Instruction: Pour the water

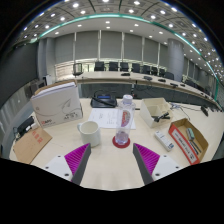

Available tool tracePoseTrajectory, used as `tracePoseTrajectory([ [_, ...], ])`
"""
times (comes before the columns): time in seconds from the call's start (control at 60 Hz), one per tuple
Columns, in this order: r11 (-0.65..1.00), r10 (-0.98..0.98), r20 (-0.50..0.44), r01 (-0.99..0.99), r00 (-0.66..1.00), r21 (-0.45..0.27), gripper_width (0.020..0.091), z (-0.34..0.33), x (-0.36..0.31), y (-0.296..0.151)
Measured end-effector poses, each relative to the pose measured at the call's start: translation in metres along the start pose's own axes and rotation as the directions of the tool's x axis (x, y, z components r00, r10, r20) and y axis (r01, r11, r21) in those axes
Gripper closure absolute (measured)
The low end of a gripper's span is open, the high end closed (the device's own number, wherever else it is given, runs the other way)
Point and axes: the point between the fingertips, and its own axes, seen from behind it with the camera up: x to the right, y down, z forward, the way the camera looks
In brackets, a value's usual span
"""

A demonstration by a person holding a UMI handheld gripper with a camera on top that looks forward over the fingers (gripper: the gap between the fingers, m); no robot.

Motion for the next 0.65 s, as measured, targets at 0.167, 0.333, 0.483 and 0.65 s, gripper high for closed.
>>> tracePoseTrajectory([
  [0.167,0.999,-0.013,-0.023,0.012,1.000,-0.036,0.0245,-0.084,-0.031,0.020],
  [0.333,0.999,-0.038,-0.030,0.037,0.999,-0.036,0.0243,-0.144,-0.053,0.028],
  [0.483,0.999,-0.042,-0.030,0.042,0.999,-0.016,0.0245,-0.171,-0.061,0.032],
  [0.65,0.999,-0.029,-0.045,0.028,0.999,-0.032,0.0248,-0.182,-0.057,0.043],
])
